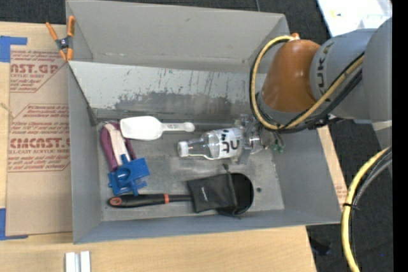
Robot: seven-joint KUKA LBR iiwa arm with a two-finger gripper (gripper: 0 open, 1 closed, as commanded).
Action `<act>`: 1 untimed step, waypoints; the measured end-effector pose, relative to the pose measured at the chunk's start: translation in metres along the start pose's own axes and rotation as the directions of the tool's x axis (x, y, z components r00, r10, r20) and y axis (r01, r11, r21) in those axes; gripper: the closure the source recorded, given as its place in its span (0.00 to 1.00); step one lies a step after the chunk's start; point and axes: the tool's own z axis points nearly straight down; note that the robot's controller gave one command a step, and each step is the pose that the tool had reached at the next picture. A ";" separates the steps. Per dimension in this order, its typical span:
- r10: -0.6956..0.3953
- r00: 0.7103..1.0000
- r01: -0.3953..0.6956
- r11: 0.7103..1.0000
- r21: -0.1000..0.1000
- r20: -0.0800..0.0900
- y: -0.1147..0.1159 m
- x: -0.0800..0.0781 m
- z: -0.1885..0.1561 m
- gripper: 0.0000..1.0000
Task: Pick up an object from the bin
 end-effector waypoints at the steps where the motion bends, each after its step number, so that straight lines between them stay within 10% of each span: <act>1: 0.000 1.000 0.000 1.000 -0.001 -0.010 0.000 0.002 -0.034 1.00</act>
Offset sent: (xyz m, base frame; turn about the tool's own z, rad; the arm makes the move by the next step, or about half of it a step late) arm -0.0028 0.0004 0.0368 0.0001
